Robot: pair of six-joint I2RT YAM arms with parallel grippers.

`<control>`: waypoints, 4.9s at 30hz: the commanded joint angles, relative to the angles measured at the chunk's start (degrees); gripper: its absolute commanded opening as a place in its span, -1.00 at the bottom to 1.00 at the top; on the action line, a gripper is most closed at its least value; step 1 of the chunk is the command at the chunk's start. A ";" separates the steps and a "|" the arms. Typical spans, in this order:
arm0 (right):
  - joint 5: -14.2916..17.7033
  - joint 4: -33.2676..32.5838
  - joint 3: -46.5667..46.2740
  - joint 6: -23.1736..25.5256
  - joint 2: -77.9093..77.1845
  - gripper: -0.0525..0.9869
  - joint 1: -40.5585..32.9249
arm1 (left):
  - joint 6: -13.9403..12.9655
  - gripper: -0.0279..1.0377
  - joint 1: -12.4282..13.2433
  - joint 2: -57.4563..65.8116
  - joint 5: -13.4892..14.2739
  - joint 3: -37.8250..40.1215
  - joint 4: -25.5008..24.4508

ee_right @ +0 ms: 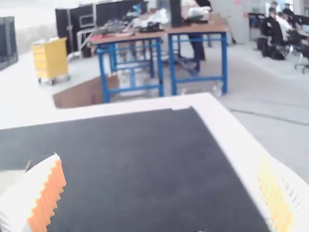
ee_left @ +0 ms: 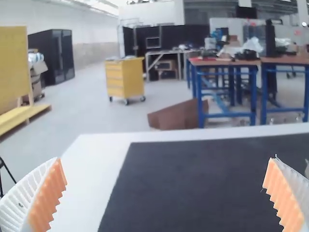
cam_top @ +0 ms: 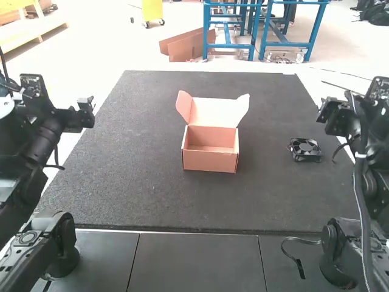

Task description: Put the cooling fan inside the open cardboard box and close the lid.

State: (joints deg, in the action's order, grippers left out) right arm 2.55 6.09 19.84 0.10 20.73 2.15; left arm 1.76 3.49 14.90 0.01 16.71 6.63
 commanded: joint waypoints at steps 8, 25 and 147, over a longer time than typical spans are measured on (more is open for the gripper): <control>2.20 -18.74 22.00 9.57 18.56 0.86 0.84 | -0.27 0.87 0.03 17.18 1.40 20.82 -13.05; 0.44 -36.85 37.91 -3.44 37.54 0.85 2.24 | -0.18 0.88 -0.15 30.81 4.30 32.86 -36.52; -4.83 -52.84 68.76 -8.10 103.55 -0.93 14.28 | 0.00 0.87 -6.04 36.43 5.79 37.26 -42.84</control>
State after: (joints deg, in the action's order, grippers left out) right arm -0.05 -47.05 88.75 -8.62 123.48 15.40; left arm 1.78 -2.26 51.46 5.02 51.35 -36.21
